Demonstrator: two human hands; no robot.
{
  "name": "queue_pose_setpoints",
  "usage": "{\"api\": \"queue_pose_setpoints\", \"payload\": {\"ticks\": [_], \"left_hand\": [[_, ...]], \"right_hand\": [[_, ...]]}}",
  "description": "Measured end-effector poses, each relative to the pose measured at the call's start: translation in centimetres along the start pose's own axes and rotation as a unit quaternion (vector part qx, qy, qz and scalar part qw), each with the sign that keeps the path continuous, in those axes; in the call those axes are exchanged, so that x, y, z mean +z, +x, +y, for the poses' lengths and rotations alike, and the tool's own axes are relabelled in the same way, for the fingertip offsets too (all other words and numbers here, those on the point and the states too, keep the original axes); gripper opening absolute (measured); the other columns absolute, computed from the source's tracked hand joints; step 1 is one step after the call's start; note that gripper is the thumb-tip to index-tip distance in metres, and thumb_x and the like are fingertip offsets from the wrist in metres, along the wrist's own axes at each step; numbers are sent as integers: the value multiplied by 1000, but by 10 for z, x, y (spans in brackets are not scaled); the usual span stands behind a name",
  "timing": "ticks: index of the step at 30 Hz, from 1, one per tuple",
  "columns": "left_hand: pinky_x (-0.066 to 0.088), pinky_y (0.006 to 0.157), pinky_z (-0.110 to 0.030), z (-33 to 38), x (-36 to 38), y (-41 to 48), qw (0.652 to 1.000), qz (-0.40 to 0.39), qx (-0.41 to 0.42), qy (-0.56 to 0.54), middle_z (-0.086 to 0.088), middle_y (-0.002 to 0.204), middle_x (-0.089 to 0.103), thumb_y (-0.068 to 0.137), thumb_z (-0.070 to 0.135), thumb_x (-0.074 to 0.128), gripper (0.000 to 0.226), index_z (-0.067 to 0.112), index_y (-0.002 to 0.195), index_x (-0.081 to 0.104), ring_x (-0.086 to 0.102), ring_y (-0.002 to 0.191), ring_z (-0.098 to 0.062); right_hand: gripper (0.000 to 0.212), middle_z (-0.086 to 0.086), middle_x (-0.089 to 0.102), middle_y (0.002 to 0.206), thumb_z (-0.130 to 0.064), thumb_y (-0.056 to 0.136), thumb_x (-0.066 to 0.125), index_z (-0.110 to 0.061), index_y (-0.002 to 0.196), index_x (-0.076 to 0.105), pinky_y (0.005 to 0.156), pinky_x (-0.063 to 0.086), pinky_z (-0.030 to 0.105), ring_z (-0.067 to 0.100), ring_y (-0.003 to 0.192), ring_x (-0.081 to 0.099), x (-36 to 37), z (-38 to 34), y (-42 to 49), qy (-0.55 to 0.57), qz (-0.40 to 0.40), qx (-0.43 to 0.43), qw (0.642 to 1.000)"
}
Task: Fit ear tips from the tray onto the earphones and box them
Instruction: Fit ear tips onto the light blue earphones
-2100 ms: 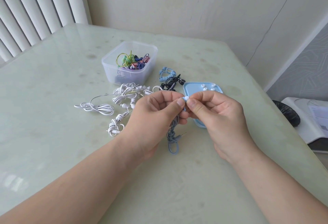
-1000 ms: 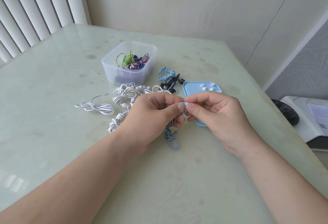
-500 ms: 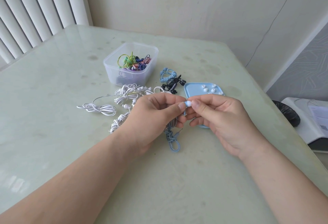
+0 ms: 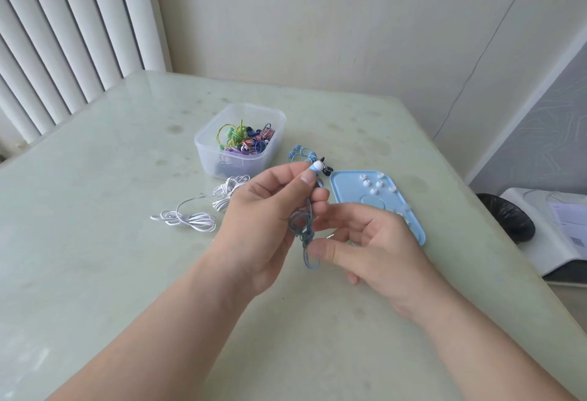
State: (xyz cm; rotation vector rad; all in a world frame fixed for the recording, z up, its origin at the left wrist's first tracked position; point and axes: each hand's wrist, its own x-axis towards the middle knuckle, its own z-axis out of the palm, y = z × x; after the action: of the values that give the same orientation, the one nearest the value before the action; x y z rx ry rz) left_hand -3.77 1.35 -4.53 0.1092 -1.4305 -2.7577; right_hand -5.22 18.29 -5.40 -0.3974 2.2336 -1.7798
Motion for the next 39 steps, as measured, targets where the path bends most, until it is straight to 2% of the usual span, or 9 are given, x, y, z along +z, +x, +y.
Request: {"api": "queue_pose_setpoints", "payload": {"ticks": [5, 8, 12, 21, 24, 31, 34, 36, 39], "left_hand": [[55, 63, -26, 0, 1, -1, 1000, 0, -23, -10, -12, 84, 71, 98, 13, 66, 28, -3, 121, 67, 67, 70, -17], [60, 72, -30, -2, -4, 3, 984, 83, 42, 149, -10, 88, 78, 96, 13, 72, 14, 5, 108, 74, 75, 77, -18], [65, 76, -33, -6, -5, 4, 956, 107, 69, 263, -2, 84, 79, 93, 16, 77, 3, 15, 95, 76, 77, 73, -15], [63, 83, -36, -7, -5, 0, 970, -29, -77, 229, -18, 94, 78, 104, 6, 57, 23, 11, 124, 67, 78, 84, -25], [64, 82, -35, -2, -1, 0, 982, -18, -110, 151, -19, 91, 77, 107, 10, 51, 24, 4, 115, 73, 76, 83, -24], [62, 82, -33, 15, -5, 2, 991, 31, -91, 89, -5, 62, 56, 99, 28, 69, 31, -3, 93, 75, 74, 79, -24], [62, 82, -29, 26, -14, 6, 994, 39, -72, 72, -16, 82, 59, 98, 17, 69, 23, -4, 104, 77, 72, 76, -22], [62, 82, -29, 35, -20, 9, 995, 56, -55, 56, -18, 91, 60, 99, 7, 66, 20, -9, 108, 73, 73, 74, -22], [63, 84, -31, 53, -24, 22, 992, 92, -26, 81, -13, 79, 67, 98, 5, 66, 14, -8, 100, 73, 75, 75, -25]], "right_hand": [[12, 4, 74, 78, -17, 84, 82, -23, 94, 78, 56, 45, 29, 25, 62, 63, 13, 0, -2, -12, -13, -4, 1000], [9, 12, 66, 75, -7, 88, 76, -15, 92, 77, 46, 38, 15, 19, 54, 54, 11, -1, -1, 42, 36, 15, 998], [11, 8, 64, 74, -11, 89, 74, -16, 99, 75, 44, 33, 21, 16, 53, 47, 6, -2, 1, 97, 109, 34, 989], [18, 7, 66, 75, -19, 98, 65, -11, 92, 80, 44, 37, 27, 18, 57, 53, 2, -2, 7, 105, 88, 39, 990], [15, 5, 65, 68, -19, 96, 69, -10, 91, 79, 41, 35, 27, 17, 55, 53, 2, -11, 9, 91, 110, 36, 989], [18, -1, 55, 59, -23, 97, 69, -19, 85, 82, 43, 31, 16, 11, 48, 40, 11, -39, 26, -7, 93, 8, 996], [25, 9, 61, 69, -24, 102, 60, -34, 94, 81, 54, 35, 26, 13, 59, 43, 22, -50, 40, -71, 46, -17, 996], [32, 3, 73, 80, -19, 105, 53, -41, 109, 75, 60, 41, 28, 11, 62, 49, 30, -56, 51, -99, 19, -14, 995], [40, 3, 73, 93, -12, 105, 47, -31, 138, 58, 59, 48, 21, 9, 57, 55, 36, -64, 65, -113, 19, 0, 993]]}}
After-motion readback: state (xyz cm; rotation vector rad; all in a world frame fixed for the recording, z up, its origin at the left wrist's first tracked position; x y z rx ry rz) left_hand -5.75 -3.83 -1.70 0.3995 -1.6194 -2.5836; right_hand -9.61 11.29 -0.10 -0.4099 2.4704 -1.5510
